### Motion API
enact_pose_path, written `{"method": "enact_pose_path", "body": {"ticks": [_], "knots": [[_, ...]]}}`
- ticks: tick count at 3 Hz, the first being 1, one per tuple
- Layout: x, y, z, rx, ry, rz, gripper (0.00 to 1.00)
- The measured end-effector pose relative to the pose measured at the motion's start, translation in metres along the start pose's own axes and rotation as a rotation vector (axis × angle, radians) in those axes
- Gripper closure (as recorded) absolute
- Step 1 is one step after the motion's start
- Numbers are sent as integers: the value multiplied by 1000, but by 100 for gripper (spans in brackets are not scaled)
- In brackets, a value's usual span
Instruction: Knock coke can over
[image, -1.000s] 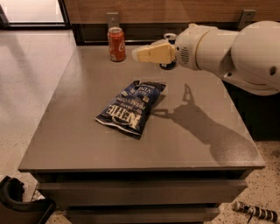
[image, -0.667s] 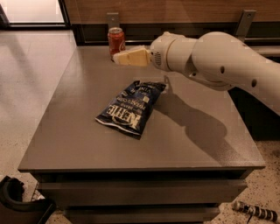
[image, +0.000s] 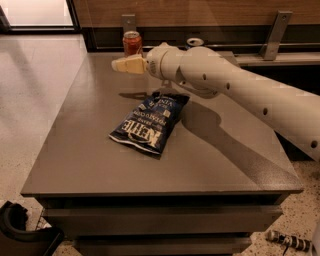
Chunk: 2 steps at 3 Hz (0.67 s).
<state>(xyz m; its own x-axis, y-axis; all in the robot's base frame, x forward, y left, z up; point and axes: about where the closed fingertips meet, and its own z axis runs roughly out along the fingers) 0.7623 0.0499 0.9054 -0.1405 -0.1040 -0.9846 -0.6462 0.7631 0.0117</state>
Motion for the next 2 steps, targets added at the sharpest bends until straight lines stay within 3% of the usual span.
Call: {"method": "enact_pose_path", "body": {"ticks": [2], "knots": [[4,-20,53,-19,-33,9,0]]}}
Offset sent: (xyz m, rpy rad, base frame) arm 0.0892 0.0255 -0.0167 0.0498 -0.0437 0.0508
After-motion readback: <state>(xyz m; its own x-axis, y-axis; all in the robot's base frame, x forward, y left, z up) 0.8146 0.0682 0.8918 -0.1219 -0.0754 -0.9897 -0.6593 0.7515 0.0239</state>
